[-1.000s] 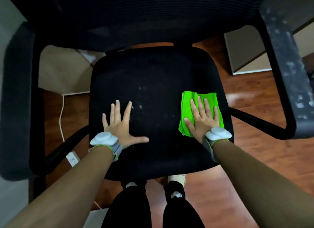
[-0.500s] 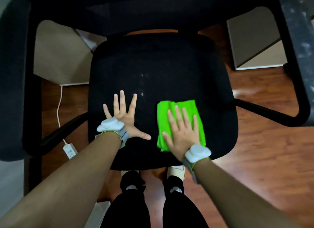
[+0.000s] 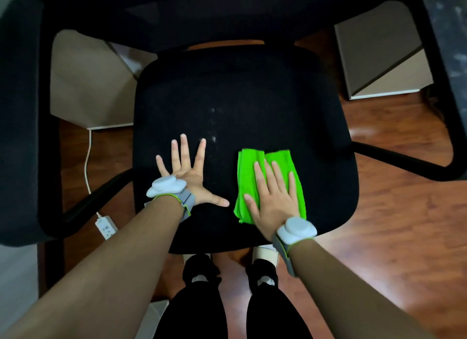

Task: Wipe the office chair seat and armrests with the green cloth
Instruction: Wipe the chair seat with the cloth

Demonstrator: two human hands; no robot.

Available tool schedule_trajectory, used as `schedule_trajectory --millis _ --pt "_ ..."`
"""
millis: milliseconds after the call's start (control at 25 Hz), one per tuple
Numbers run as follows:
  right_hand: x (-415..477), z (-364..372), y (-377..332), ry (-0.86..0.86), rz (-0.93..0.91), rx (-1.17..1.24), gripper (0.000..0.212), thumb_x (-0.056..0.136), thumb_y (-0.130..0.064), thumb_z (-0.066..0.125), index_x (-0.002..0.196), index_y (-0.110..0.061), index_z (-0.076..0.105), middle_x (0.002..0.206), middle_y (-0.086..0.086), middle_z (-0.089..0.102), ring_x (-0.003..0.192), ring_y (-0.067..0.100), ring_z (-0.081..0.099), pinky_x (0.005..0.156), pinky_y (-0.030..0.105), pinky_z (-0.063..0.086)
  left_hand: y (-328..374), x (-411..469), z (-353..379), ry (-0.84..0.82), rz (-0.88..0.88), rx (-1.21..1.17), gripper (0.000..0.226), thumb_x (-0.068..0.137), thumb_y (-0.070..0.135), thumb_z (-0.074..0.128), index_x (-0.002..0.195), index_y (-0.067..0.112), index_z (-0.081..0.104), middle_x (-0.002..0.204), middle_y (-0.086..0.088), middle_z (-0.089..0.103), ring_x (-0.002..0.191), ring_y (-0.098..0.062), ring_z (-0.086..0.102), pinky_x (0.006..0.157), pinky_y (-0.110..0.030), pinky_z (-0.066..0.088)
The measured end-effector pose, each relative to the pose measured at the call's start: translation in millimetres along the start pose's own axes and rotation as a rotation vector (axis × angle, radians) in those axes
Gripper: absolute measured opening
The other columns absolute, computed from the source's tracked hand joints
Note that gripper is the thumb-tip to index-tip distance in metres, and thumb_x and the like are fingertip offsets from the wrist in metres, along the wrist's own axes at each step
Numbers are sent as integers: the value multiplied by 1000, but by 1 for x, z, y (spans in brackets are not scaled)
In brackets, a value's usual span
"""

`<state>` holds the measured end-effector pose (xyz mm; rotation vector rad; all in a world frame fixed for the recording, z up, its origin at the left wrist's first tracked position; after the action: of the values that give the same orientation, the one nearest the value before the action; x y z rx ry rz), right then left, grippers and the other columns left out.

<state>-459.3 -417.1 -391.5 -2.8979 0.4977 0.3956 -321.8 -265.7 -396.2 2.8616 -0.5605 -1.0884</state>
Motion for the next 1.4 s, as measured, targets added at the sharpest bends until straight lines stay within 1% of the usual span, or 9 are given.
schedule_trajectory --millis 80,240,360,440,640,880,1080,1280,1400 --pt "-5 2 6 -16 3 -18 72 88 -57 21 149 -22 6 157 1 19 147 20 9 116 46 -2 1 -1 0 6 -2 0 158 10 94 49 125 43 -48 131 -1 -61 124 -21 -53 95 -55 -34" --pt "39 -4 5 -19 11 23 73 89 -57 23 149 -22 0 159 2 12 147 19 1 116 46 -6 1 0 1 24 6 9 158 9 95 46 128 43 -45 133 -1 -59 127 -21 -51 92 -54 -36" --pt "9 1 4 20 15 19 73 88 -58 25 149 -20 11 156 4 24 146 21 12 116 47 -1 0 -1 1 21 12 12 158 10 95 47 127 43 -45 132 -1 -59 125 -21 -52 93 -54 -35" --pt "-7 3 6 -5 -1 -2 74 88 -60 23 149 -20 11 155 4 26 146 22 14 116 48 0 0 -1 0 21 8 5 158 10 94 47 127 43 -46 131 -1 -60 123 -20 -54 93 -54 -35" --pt "46 -3 5 -24 4 -10 73 90 -60 21 149 -24 -1 159 1 8 147 20 0 116 49 -6 -1 0 3 46 19 1 158 9 95 46 128 44 -44 132 1 -60 126 -20 -51 91 -53 -38" --pt "-25 10 -5 2 -120 -15 70 88 -57 28 148 -22 19 153 2 32 144 22 22 114 50 9 -3 1 6 94 11 22 159 8 96 42 134 42 -38 136 0 -56 129 -21 -48 93 -53 -37" --pt "45 0 -11 15 -37 13 71 89 -58 23 149 -25 6 158 -1 17 147 18 8 115 48 -2 -1 1 6 104 3 38 158 7 94 41 135 42 -36 138 -1 -54 132 -22 -44 94 -54 -36" --pt "-3 4 -10 32 -104 12 71 88 -56 31 148 -21 19 152 2 33 144 20 21 114 48 4 0 -1 2 61 7 18 157 10 94 44 131 42 -41 136 -1 -57 128 -21 -50 92 -54 -37" --pt "14 3 -8 16 -100 -24 72 88 -58 27 149 -22 14 154 2 28 146 19 16 115 47 0 0 -2 1 52 11 18 156 12 93 46 131 42 -42 135 -2 -57 127 -21 -51 93 -54 -37"
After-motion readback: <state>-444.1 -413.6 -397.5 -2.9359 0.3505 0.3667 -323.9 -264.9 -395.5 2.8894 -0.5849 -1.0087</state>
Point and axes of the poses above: each hand's wrist, its own x-axis towards the middle knuckle, its own z-axis out of the palm, y = z × x, the point moved 1 cm from there along x, towards the middle knuckle
